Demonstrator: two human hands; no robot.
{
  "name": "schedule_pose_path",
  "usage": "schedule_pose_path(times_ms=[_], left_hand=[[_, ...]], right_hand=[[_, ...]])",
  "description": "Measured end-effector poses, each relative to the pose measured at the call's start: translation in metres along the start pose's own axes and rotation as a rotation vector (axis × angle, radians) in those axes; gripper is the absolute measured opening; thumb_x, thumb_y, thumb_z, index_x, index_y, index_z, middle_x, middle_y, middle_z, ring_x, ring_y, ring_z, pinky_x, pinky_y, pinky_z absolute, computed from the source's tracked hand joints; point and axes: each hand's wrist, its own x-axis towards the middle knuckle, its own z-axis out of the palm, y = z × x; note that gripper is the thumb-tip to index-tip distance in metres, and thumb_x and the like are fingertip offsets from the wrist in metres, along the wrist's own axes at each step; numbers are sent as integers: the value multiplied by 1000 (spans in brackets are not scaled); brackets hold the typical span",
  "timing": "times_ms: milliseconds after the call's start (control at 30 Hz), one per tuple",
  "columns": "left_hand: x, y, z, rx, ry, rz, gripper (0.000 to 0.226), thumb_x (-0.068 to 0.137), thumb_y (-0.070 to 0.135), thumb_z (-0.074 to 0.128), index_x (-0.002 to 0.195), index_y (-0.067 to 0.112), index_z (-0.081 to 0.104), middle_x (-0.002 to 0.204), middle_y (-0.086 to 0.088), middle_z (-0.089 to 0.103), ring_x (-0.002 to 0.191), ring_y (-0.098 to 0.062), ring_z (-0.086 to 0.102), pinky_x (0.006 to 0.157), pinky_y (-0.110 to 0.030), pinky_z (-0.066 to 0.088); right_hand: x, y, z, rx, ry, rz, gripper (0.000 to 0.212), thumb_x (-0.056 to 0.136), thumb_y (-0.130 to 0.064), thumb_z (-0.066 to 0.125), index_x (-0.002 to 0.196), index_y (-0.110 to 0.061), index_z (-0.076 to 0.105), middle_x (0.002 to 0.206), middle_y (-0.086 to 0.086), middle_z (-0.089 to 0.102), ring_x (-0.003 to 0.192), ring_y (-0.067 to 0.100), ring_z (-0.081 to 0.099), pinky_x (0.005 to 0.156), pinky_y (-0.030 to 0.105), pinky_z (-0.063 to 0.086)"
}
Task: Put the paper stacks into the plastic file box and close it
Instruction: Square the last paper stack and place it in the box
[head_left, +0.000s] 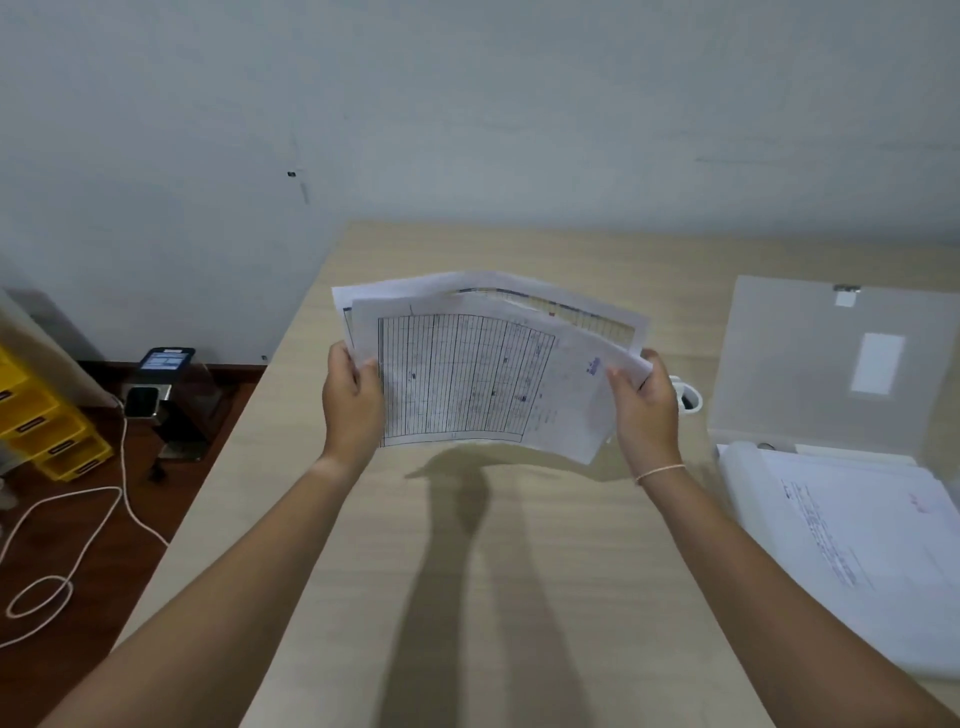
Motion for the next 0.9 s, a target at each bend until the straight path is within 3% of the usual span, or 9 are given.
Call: schedule_pose_path(times_ms=[67,133,200,267,333,433,600,767,900], left_hand=[[-12,-13,3,37,-16,-19,8,96,15,38,88,13,39,75,7,46,58,10,46,50,-13,34],[-31,-33,4,63,-89,-75,6,96,12,37,91,9,39,78,7,48,66,8,48,53,-12,36],[-48,-51,2,68,-173,-159,5,96,7,37,97,4,40,84,7,50,76,-1,50,60,-15,40],[-57,-64,0,93,-221,-215,9,94,3,36,100,-2,40,85,6,52,78,-6,50,65,-24,41],[-58,-66,0,130,-224,-226,10,94,2,33,98,-3,40,82,4,50,75,-10,48,64,-28,40],[-55,-63,3,177,-197,-186,10,96,4,30,90,1,38,74,-2,45,68,-16,43,58,-32,33],[-49,-61,4,181,-152,-152,13,97,6,29,94,-2,40,76,-3,49,68,-15,46,57,-33,34],[-61,-77,1,224,-320,-294,17,97,4,28,106,4,43,101,-11,56,91,-28,53,74,-39,47],[-56,-70,4,272,-341,-272,19,95,3,31,104,1,47,97,-8,56,90,-25,52,69,-32,39]], right_hand=[[-14,15,-1,-13,23,-3,12,91,-15,53,97,-26,53,92,2,62,89,22,59,77,40,49],[-30,38,-3,-31,19,28,24,90,-10,53,90,-34,54,87,-7,61,83,16,58,74,35,48],[-45,61,-4,-58,-19,106,36,87,-1,50,103,-33,54,94,-7,61,85,13,56,73,29,46],[-52,79,-5,-106,-41,189,45,84,7,43,120,-18,50,99,0,60,89,18,54,69,27,43],[-55,87,-5,-146,-46,230,46,82,10,36,119,-14,50,90,-3,60,83,20,53,62,23,42],[-53,86,-1,-148,-47,224,48,83,8,32,113,-23,52,88,-13,59,80,10,54,63,19,41],[-53,85,2,-124,-34,204,47,85,7,32,122,-14,52,102,1,60,93,18,54,71,26,43],[-59,103,-8,-229,-96,349,42,86,3,31,120,-11,52,105,9,60,91,25,52,74,29,39],[-49,99,-15,-292,-118,326,39,87,3,32,115,-10,56,101,6,59,92,24,52,74,28,39]])
